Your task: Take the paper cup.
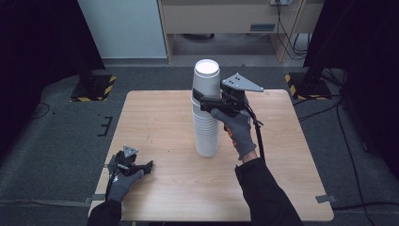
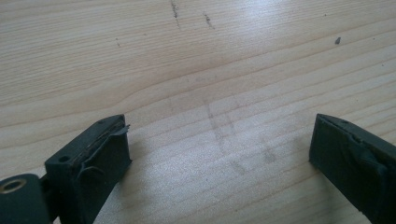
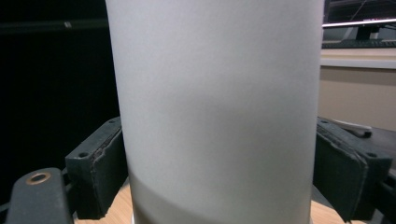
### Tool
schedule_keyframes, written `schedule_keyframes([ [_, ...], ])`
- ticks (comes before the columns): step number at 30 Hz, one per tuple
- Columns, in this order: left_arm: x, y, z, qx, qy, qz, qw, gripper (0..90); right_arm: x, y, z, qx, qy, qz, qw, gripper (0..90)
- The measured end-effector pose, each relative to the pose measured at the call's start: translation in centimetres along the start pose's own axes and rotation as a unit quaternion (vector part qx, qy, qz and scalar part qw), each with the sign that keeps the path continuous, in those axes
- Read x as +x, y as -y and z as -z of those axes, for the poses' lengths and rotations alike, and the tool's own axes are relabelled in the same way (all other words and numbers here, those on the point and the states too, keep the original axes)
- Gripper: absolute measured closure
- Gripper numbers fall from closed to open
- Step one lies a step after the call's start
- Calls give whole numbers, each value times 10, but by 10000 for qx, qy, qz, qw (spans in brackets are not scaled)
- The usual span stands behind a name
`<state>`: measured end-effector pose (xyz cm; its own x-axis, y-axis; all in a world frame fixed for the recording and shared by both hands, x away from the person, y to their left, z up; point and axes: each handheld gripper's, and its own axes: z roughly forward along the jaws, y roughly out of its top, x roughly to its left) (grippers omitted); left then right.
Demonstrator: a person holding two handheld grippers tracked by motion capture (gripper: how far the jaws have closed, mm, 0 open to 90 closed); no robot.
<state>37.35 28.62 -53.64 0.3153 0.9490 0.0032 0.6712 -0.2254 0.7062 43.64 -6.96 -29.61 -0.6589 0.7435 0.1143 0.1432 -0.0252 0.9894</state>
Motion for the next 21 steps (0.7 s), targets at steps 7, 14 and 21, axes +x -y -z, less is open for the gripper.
schedule_keyframes([
  [7, 0, 0, 0, 4, -7, -1, 10000, 40, 4, -11, 2, -96, 30, 66, 9999, 139],
  [14, 0, 0, 0, -1, -11, 19, 10000, 39, 3, -24, 12, -305, 60, 36, 9995, 141],
  [21, 0, 0, 0, 3, -14, 14, 10000, 39, 1, -29, 16, -456, -26, -119, 9989, 141],
])
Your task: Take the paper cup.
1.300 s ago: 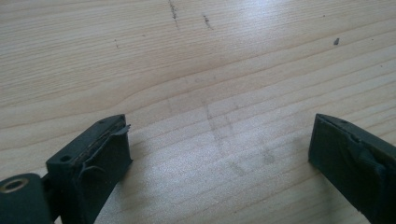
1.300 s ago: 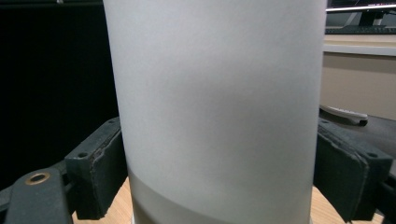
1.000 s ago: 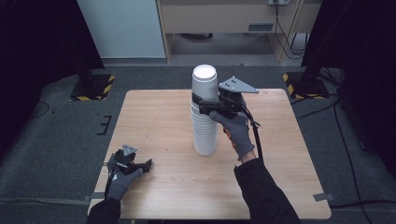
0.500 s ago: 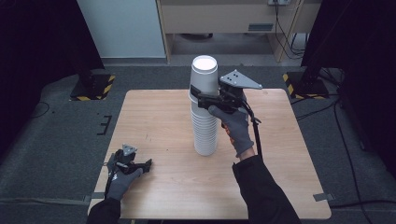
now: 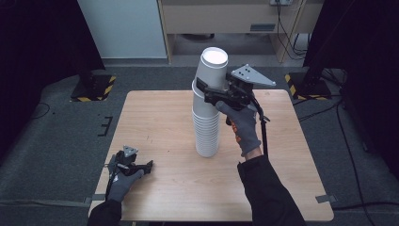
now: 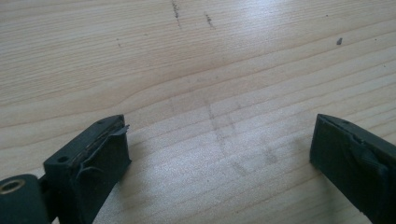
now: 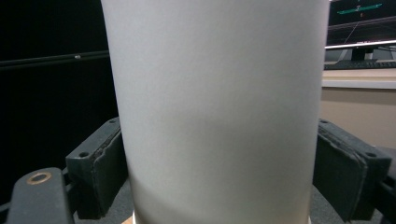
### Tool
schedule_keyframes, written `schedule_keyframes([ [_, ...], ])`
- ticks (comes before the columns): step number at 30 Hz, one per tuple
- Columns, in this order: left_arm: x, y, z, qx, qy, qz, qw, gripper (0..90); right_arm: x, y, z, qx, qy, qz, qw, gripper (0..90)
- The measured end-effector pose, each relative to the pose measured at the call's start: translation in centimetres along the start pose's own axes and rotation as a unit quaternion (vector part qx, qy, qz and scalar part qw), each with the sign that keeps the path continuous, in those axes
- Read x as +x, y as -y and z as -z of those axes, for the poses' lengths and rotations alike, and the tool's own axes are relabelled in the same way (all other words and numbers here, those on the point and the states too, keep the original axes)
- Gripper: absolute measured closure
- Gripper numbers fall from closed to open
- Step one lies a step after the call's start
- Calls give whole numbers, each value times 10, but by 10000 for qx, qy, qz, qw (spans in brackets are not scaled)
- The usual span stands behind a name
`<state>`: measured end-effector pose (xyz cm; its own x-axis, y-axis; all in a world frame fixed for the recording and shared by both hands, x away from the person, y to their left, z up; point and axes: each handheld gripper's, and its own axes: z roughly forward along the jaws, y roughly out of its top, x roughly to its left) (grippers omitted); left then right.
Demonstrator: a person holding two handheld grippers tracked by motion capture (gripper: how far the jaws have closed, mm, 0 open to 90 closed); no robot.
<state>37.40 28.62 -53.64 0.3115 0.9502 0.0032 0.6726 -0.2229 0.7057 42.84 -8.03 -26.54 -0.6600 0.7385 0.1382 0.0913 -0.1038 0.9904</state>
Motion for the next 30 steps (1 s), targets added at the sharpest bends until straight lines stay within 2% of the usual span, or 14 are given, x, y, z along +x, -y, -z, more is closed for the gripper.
schedule_keyframes([
  [8, 0, 0, 0, -24, -3, 38, 10000, 39, 5, -16, 5, -278, -93, -25, 9996, 140],
  [16, 0, 0, 0, -8, -5, 19, 10000, 38, -1, -20, 18, -390, 16, -46, 9992, 140],
  [26, 0, 0, 0, 1, -33, 17, 10000, 35, -13, -19, 52, -536, 85, -158, 9984, 140],
  [30, 0, 0, 0, 1, -28, 20, 10000, 34, -19, -14, 66, -544, 138, -184, 9983, 140],
])
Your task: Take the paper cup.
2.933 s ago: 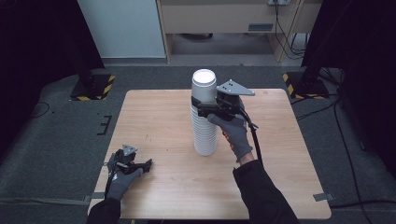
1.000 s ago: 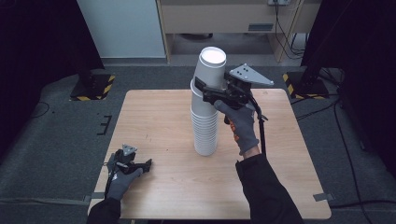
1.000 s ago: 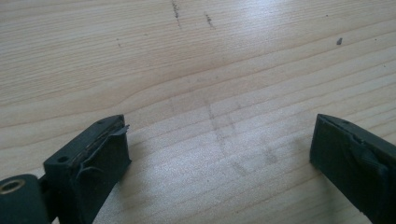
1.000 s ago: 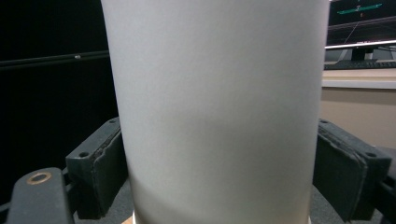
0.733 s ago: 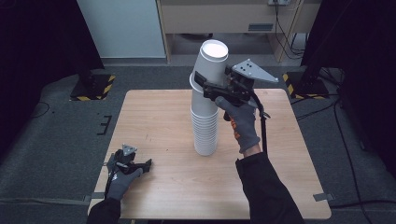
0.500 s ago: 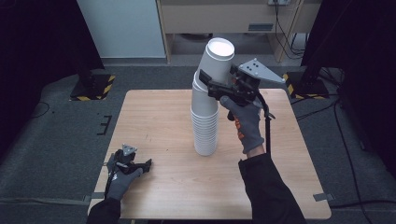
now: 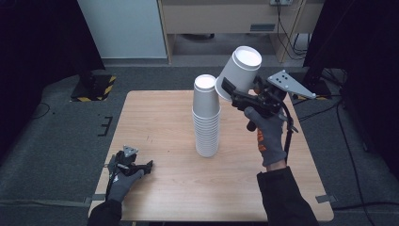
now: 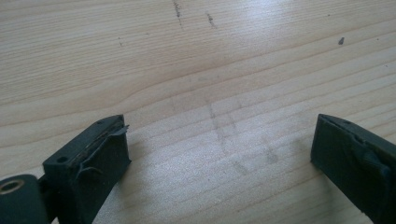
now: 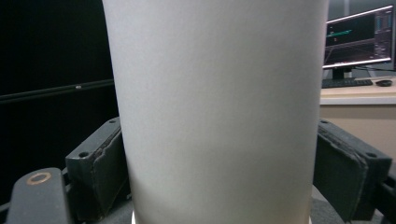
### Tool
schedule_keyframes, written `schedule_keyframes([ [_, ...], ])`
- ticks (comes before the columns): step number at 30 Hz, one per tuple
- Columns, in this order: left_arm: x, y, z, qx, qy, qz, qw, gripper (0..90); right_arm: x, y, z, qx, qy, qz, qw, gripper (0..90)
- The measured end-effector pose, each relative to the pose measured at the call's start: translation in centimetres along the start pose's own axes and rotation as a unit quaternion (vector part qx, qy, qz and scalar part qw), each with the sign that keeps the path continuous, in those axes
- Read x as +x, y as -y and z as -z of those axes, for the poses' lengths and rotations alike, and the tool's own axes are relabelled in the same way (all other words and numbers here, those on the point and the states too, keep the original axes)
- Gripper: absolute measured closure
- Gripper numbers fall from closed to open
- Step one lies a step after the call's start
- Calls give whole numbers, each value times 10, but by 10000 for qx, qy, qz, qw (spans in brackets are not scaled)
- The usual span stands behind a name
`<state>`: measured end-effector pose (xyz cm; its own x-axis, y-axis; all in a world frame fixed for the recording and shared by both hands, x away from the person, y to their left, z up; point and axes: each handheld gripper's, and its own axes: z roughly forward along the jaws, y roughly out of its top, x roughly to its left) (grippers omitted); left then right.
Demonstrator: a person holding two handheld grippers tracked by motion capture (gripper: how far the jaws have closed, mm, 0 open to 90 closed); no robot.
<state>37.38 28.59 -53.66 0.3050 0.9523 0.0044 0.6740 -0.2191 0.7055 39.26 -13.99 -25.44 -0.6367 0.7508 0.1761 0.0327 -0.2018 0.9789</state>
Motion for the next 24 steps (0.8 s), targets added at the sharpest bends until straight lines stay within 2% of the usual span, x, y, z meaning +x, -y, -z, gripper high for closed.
schedule_keyframes([
  [15, 0, 0, 0, 24, 38, -36, 10000, 26, -20, 23, 39, 62, 150, -307, 9994, 139],
  [24, 0, 0, 0, 49, 78, -49, 9999, 3, -31, 51, 61, 268, 197, -468, 9983, 139],
])
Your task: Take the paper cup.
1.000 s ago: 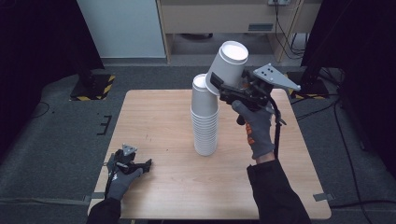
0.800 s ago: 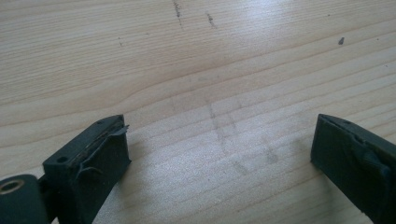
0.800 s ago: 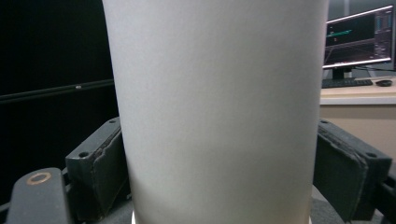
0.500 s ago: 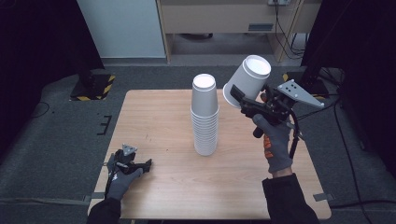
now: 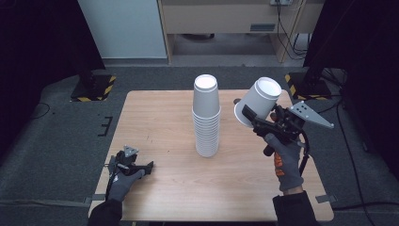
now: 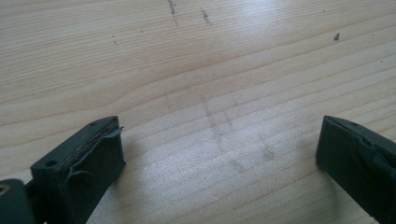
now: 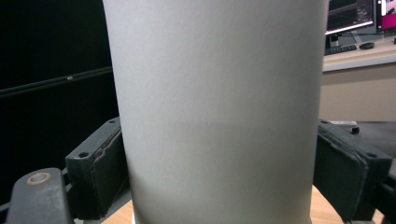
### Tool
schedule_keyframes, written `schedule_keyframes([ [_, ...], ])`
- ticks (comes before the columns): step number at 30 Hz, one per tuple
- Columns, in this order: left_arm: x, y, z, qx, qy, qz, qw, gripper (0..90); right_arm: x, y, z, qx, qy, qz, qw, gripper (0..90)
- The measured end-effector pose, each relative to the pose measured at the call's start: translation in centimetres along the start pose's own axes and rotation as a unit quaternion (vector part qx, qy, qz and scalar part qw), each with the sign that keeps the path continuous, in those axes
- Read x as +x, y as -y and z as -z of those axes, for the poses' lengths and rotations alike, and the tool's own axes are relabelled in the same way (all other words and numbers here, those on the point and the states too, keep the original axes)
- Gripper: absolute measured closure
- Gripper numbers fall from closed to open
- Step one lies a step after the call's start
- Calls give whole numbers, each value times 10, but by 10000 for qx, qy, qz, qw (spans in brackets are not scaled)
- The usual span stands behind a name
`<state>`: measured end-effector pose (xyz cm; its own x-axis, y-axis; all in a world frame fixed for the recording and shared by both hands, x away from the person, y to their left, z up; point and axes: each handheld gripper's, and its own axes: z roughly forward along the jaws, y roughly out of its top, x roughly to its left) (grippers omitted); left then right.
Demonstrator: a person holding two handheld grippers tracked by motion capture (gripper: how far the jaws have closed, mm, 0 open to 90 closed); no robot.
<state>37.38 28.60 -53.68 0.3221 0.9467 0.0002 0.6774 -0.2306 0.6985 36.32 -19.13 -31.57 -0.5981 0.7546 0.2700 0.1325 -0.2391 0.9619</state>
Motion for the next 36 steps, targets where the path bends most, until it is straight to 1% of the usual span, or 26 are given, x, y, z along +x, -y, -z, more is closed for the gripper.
schedule_keyframes([
  [5, 1, 1, 1, -36, -19, 13, 10000, 23, -10, 13, 8, 73, 51, -123, 9999, 139],
  [11, 3, 2, 4, -127, -82, 63, 9999, 97, -20, 29, 16, 191, 115, -309, 9993, 139],
  [14, 2, 1, 6, -168, -168, 10, 9997, 138, -23, 34, 20, 227, 131, -360, 9990, 139],
  [16, 3, 1, 8, -257, -155, 30, 9995, 158, -24, 38, 23, 248, 148, -472, 9985, 139],
  [19, 3, -2, 12, -445, -146, 81, 9989, 179, -27, 43, 27, 259, 144, -578, 9979, 139],
  [20, 3, -2, 14, -528, -148, 114, 9984, 188, -27, 44, 29, 227, 148, -606, 9978, 139],
  [22, 3, -3, 18, -656, -159, 111, 9977, 202, -28, 48, 31, 226, 124, -687, 9973, 139],
  [25, 0, -5, 23, -882, -109, 128, 9960, 221, -29, 53, 32, 240, 110, -804, 9964, 139],
  [28, -4, -7, 24, -917, -79, 38, 9957, 229, -31, 57, 33, 233, 66, -981, 9949, 139],
  [29, -6, -8, 24, -955, -35, 23, 9954, 233, -31, 58, 33, 253, 52, -1038, 9943, 139],
  [30, -7, -9, 25, -1002, -12, -7, 9950, 235, -32, 59, 33, 250, 60, -1030, 9943, 139],
  [33, -11, -12, 28, -1130, 63, -55, 9936, 238, -32, 62, 35, 230, 24, -1194, 9926, 139],
  [36, -15, -15, 31, -1257, 126, -68, 9920, 242, -33, 63, 35, 226, 55, -1221, 9922, 139],
])
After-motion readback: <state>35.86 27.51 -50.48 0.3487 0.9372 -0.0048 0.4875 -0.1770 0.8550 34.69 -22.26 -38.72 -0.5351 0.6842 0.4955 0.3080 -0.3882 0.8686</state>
